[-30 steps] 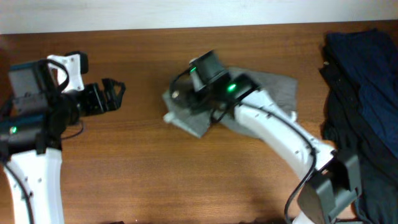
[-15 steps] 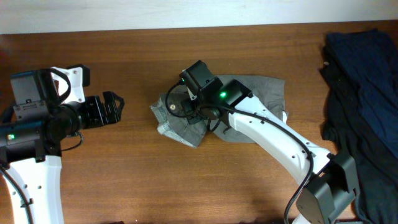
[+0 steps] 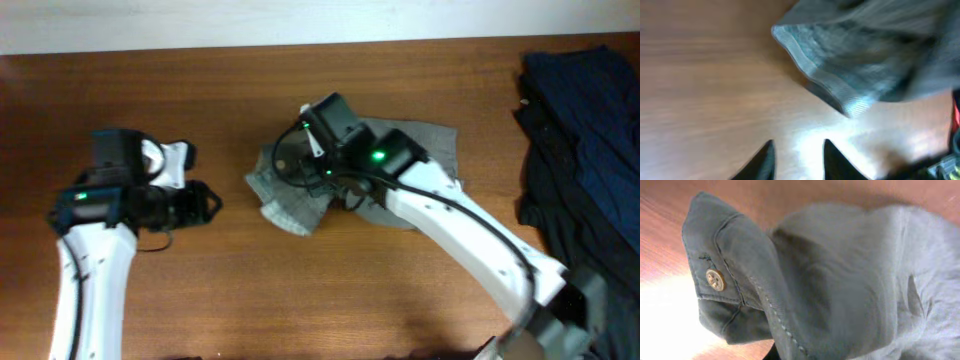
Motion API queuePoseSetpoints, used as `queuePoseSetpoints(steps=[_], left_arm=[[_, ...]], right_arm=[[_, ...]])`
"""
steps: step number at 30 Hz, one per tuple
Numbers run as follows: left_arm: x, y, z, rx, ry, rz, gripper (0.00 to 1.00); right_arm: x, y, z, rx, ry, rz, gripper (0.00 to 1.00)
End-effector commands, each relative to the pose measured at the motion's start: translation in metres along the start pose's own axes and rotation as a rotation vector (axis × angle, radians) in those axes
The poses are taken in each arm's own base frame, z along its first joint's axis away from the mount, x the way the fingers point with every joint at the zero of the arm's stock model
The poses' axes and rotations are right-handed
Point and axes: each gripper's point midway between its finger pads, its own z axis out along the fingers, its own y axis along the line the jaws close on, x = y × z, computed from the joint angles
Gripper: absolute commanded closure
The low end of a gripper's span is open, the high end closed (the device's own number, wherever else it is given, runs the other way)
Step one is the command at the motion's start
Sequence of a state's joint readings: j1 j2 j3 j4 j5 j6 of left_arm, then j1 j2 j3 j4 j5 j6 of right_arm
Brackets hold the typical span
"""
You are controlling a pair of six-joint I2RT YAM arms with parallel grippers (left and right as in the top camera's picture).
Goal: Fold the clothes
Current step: 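Grasp the grey shorts with the right gripper and drag them to table center, then grasp the shorts' left edge with the left gripper and spread them apart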
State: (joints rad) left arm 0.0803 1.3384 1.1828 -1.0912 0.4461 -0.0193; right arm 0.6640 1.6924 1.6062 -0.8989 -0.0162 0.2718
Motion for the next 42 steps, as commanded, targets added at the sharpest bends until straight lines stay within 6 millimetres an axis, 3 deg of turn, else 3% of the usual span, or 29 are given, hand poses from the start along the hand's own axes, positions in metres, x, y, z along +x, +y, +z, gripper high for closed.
queuePoseSetpoints(steps=[1, 2, 6, 7, 8, 10, 11, 14, 19, 23, 26, 28, 31, 36, 39, 42], left_arm=[[0.018, -0.016, 0.037, 0.108, 0.078, -0.004, 0.71], [0.020, -0.021, 0.057, 0.136, 0.082, -0.010, 0.71], [0.017, -0.037, 0.095, 0.182, 0.057, 0.026, 0.86], [0.014, -0.040, 0.100, 0.188, 0.050, 0.032, 0.86], [0.011, -0.043, 0.106, 0.195, 0.042, 0.044, 0.81], [0.006, -0.047, 0.115, 0.200, 0.029, 0.071, 0.56], [0.005, -0.046, 0.118, 0.188, 0.027, 0.069, 0.52], [-0.003, -0.033, 0.125, 0.116, -0.002, 0.074, 0.45], [-0.030, -0.016, 0.125, 0.001, -0.115, 0.103, 0.46], [-0.058, -0.008, 0.120, -0.064, -0.238, 0.129, 0.66], [-0.081, 0.004, 0.112, -0.159, -0.340, 0.134, 0.89], [-0.098, 0.016, 0.102, -0.243, -0.418, 0.127, 0.93], [-0.127, 0.028, 0.082, -0.319, -0.552, 0.111, 0.96], [-0.164, 0.049, 0.043, -0.345, -0.676, 0.055, 1.00], [-0.169, 0.059, 0.028, -0.350, -0.659, 0.026, 1.00], [-0.163, 0.044, 0.030, -0.235, -0.576, 0.066, 0.92]], right_arm=[[-0.019, -0.004, -0.044, 0.004, -0.119, -0.001, 0.96], [-0.020, -0.003, -0.049, 0.000, -0.130, -0.001, 0.96], [-0.020, -0.003, -0.056, -0.003, -0.141, -0.003, 0.96], [-0.019, -0.003, -0.056, -0.002, -0.137, -0.003, 0.96], [-0.018, -0.003, -0.056, -0.001, -0.134, -0.003, 0.96], [-0.015, -0.004, -0.056, 0.002, -0.122, -0.003, 0.96], [-0.014, -0.004, -0.056, 0.003, -0.118, -0.003, 0.96], [-0.011, -0.005, -0.056, 0.007, -0.105, -0.019, 0.96], [-0.008, -0.006, -0.056, 0.010, -0.094, -0.024, 0.96], [0.000, -0.004, -0.056, -0.003, -0.062, -0.025, 0.96], [0.014, -0.003, -0.056, -0.019, -0.002, -0.024, 0.96], [0.029, -0.006, -0.056, -0.005, 0.058, -0.022, 0.87], [0.049, -0.015, -0.058, 0.030, 0.143, -0.018, 0.50], [0.058, -0.042, -0.061, 0.164, 0.172, 0.037, 0.11], [0.055, -0.063, -0.062, 0.203, 0.168, 0.116, 0.03], [0.053, -0.097, -0.060, 0.249, 0.170, 0.226, 0.03]])
